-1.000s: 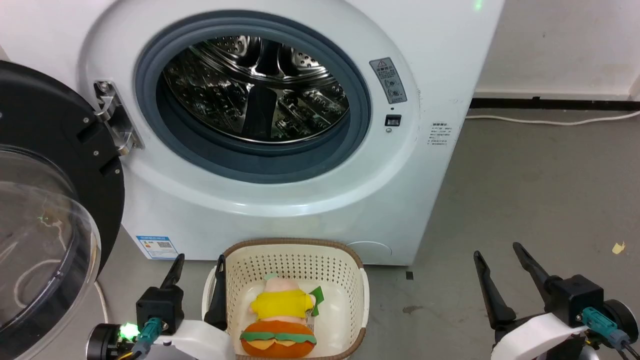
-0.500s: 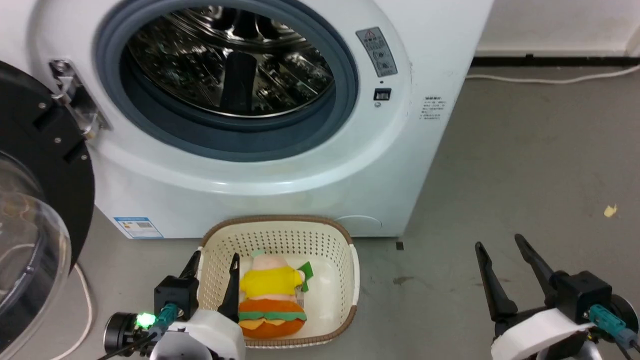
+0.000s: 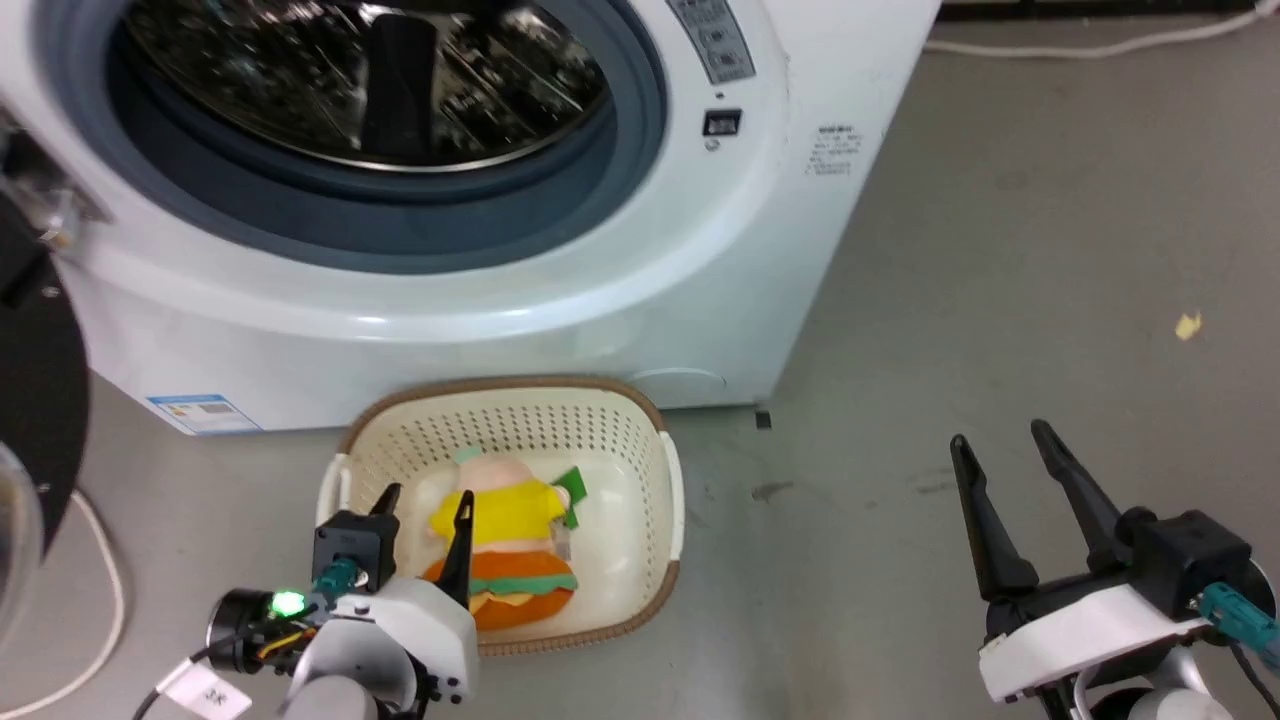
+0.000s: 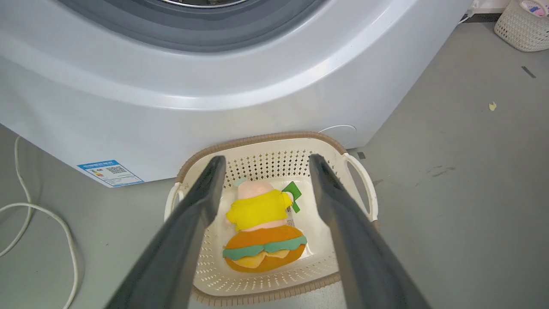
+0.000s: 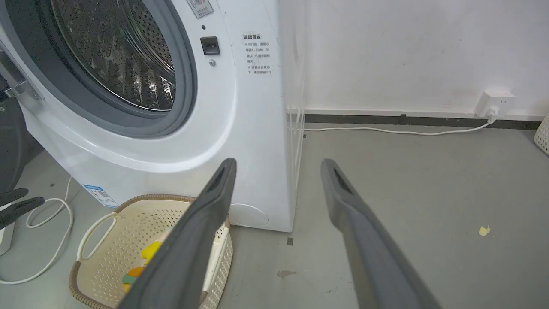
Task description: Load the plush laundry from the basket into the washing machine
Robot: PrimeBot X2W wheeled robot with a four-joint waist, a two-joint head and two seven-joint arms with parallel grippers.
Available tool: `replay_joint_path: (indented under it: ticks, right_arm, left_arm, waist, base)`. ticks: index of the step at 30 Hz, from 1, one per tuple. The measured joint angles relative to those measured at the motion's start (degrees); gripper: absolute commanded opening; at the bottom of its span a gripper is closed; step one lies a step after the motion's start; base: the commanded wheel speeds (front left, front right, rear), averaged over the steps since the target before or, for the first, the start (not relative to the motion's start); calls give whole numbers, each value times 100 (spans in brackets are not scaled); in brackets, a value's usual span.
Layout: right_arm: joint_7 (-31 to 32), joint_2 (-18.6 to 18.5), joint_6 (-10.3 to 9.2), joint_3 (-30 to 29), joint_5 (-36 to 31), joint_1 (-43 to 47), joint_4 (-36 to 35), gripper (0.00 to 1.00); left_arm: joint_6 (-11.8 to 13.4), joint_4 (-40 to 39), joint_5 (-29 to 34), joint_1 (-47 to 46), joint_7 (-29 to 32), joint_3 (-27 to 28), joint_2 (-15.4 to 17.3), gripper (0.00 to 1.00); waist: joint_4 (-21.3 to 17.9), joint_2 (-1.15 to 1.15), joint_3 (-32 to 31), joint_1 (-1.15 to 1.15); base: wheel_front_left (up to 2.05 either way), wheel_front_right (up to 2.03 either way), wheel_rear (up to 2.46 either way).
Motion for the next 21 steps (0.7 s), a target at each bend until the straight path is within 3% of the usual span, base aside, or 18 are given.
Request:
replay_joint_path:
  ticks: [21]
  right_arm:
    - [-248,1,0,80,603,-254,-69,100]
  left_arm:
    - [-118,1578,-235,-1145,307,-211,407,100]
  waist:
    - [-475,0,1065,0]
  base:
    - [0,0,0]
